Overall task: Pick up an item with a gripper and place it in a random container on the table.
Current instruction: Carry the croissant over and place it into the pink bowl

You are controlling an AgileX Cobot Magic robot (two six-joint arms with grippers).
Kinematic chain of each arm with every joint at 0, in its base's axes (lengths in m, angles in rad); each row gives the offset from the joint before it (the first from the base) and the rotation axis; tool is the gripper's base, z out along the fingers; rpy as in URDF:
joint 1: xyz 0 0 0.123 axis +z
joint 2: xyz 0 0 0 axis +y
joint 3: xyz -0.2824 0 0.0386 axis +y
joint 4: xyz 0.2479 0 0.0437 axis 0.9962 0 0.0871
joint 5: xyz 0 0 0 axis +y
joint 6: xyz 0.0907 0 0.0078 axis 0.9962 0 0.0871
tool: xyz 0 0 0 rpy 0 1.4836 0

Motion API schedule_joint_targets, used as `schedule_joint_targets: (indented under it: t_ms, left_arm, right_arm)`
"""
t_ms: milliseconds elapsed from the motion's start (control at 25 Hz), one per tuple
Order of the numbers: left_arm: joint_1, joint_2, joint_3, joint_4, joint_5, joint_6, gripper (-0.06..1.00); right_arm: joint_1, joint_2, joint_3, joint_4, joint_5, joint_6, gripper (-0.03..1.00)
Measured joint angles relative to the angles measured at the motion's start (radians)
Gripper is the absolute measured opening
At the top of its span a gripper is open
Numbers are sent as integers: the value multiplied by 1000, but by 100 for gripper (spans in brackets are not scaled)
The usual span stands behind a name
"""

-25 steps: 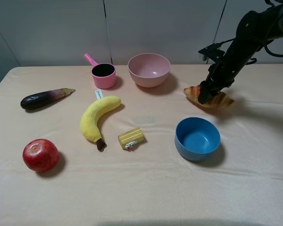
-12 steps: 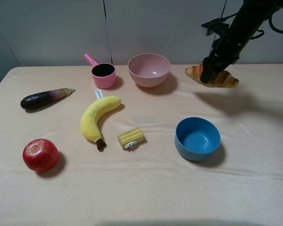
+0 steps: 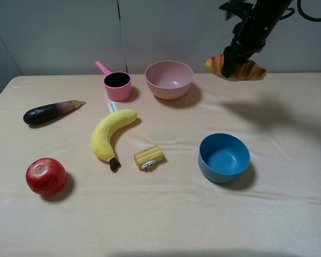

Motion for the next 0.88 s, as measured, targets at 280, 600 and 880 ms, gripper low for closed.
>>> schedule_joint_targets:
  t_ms: [280, 600, 880]
  left_arm:
    - [0, 0, 0, 0, 0, 0, 99]
    - [0, 0, 0, 0, 0, 0, 99]
    - [0, 0, 0, 0, 0, 0, 99]
  right_arm:
    - [72, 38, -118, -22, 1, 0, 48]
    - [140, 141, -269, -2, -23, 0, 48]
    - [170, 193, -306, 119, -176, 0, 48]
